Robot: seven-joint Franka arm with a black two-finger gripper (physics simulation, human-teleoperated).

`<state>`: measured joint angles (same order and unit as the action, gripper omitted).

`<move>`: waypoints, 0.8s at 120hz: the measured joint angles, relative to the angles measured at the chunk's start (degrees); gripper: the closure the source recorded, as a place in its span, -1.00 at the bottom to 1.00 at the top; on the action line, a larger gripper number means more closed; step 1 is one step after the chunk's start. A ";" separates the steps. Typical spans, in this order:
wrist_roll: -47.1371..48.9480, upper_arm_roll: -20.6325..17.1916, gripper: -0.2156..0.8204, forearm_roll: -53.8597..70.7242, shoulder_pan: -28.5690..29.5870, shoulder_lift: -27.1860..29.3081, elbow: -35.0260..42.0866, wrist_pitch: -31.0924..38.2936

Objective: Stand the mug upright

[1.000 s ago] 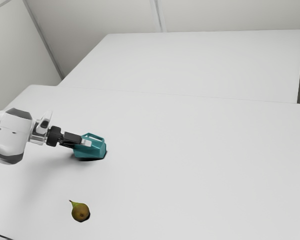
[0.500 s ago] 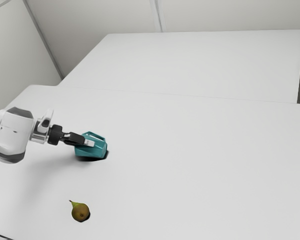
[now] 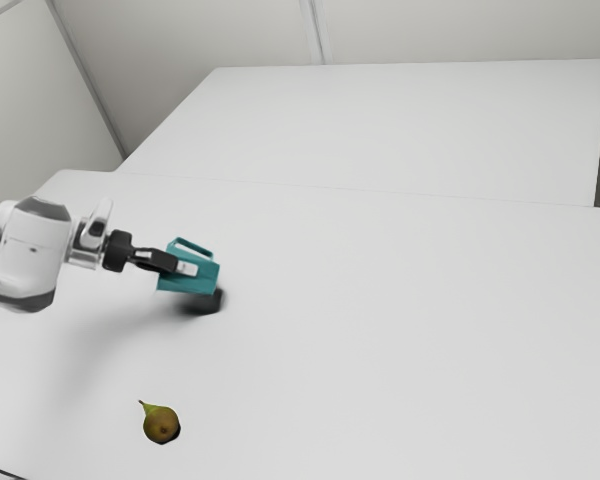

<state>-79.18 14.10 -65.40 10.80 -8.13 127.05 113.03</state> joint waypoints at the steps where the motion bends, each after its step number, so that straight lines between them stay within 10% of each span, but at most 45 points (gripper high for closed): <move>1: 0.05 0.01 0.90 0.04 -0.20 0.17 0.00 0.11; 48: 8.87 -0.23 0.93 22.94 -7.38 7.62 -4.42 4.54; 96: 28.72 -9.18 0.93 50.58 -6.69 11.69 -5.93 5.55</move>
<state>-50.46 4.92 -14.82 4.11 3.56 121.12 118.58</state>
